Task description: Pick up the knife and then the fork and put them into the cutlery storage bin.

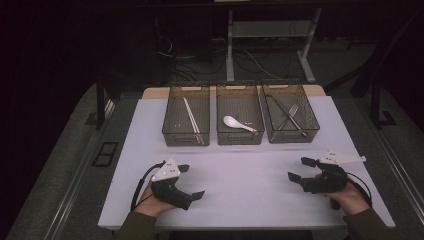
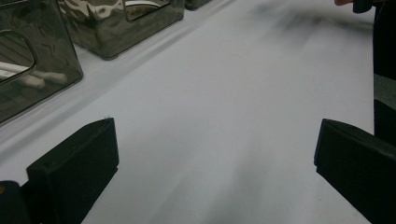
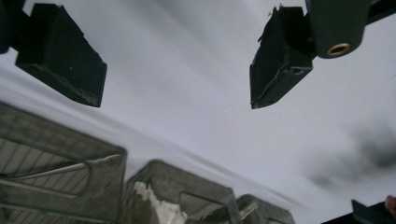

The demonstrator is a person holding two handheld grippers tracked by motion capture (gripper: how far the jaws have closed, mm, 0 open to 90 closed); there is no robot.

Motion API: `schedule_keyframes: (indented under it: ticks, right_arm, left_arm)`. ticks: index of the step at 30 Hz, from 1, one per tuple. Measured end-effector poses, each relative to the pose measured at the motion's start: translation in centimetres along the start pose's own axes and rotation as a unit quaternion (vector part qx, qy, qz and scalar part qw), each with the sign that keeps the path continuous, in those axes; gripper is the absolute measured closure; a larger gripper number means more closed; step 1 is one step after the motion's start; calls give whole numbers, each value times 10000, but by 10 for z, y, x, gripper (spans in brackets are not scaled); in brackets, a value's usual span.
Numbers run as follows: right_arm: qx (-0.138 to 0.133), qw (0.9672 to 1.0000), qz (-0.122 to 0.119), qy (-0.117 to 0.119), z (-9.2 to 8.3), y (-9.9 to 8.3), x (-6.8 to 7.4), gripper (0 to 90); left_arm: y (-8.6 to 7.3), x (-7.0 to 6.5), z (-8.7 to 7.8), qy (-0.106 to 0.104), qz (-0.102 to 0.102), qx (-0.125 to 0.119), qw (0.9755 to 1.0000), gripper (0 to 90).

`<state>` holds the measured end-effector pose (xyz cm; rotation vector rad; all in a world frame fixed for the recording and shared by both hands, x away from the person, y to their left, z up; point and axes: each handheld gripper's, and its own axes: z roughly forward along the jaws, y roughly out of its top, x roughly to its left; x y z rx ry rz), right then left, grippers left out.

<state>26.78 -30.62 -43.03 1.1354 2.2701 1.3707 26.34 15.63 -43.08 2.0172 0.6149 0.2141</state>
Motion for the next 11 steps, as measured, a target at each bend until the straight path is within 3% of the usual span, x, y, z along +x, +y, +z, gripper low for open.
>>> schedule_keyframes:
  ticks: [6, 11]
  right_arm:
    - [203, 9995, -198, 159, 8, -6, 11, 176]
    - [166, 9996, -156, 138, 8, -6, 10, 176]
  left_arm:
    - [0, 0, 0, 7, -3, -5, 10000, 0]
    - [0, 1, 0, 26, -11, 16, 10000, 0]
